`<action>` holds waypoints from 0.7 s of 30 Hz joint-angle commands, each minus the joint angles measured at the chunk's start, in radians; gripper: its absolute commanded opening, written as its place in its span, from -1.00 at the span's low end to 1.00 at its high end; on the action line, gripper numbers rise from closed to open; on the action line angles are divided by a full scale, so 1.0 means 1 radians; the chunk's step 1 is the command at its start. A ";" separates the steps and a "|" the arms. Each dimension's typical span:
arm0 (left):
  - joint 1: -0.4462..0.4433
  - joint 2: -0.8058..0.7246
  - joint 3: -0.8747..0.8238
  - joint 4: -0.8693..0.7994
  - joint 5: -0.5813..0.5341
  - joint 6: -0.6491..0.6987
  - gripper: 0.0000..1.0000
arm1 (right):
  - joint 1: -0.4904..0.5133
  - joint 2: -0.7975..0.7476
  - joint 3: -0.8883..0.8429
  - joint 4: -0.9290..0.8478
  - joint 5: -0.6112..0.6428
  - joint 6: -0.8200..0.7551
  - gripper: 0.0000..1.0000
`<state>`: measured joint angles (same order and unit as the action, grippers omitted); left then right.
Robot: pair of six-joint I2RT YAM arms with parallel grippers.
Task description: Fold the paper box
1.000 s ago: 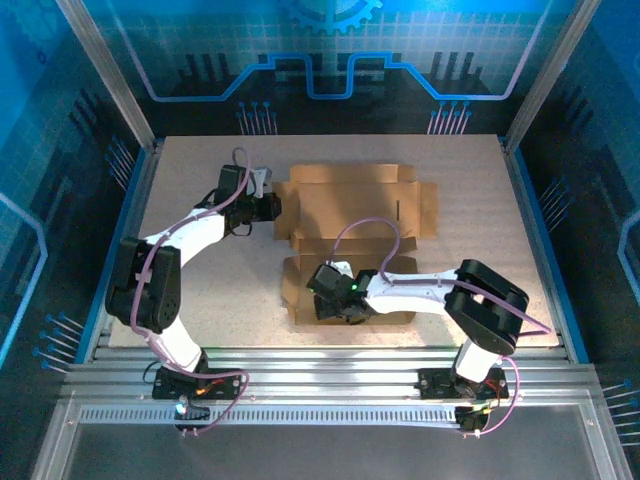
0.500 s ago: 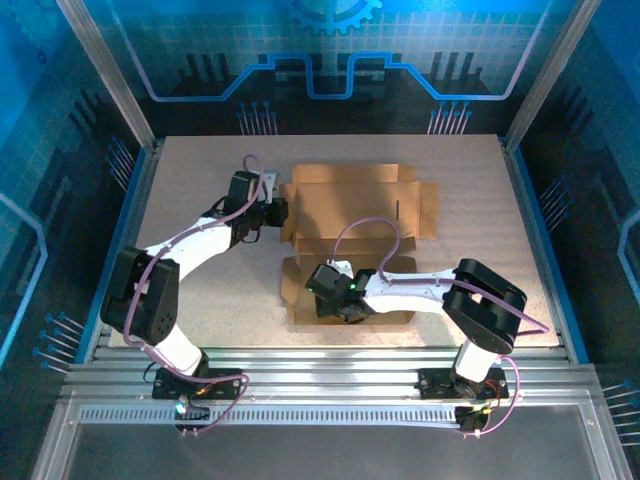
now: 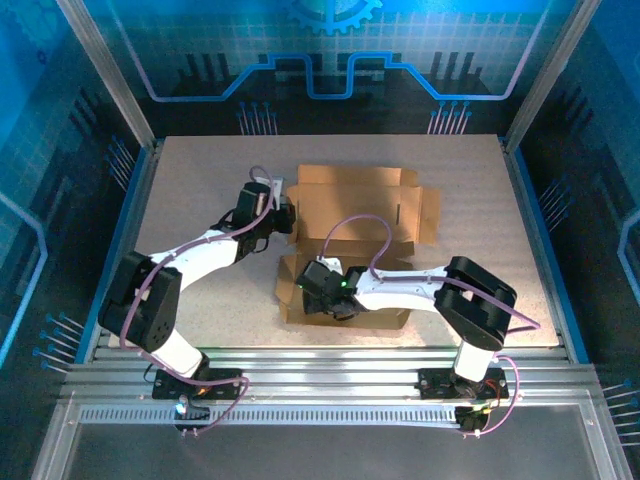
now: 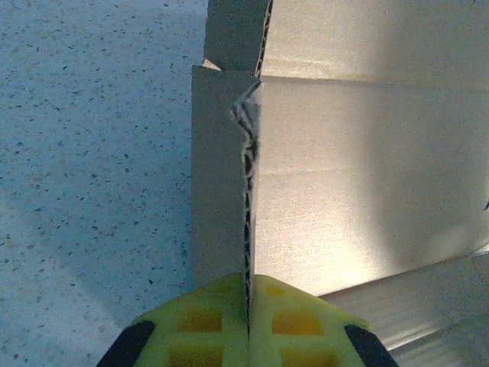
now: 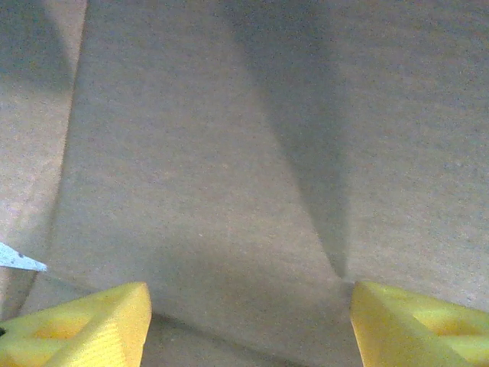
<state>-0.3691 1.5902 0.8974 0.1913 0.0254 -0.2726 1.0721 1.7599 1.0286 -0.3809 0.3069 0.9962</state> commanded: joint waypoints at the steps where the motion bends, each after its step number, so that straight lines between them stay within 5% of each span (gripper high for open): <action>1: -0.026 0.026 -0.035 0.003 -0.022 -0.029 -0.93 | 0.019 0.029 0.037 -0.025 0.015 0.032 0.42; 6: -0.028 0.026 -0.039 0.030 -0.111 -0.053 -0.95 | 0.038 0.023 0.077 -0.061 0.013 0.024 0.43; 21: -0.039 -0.007 -0.062 0.037 -0.096 -0.042 -0.93 | 0.061 -0.063 0.111 -0.082 0.076 -0.031 0.49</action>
<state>-0.3958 1.5921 0.8639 0.2714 -0.0605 -0.3191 1.1145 1.7638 1.1328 -0.4297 0.3248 0.9756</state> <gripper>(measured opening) 0.058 0.743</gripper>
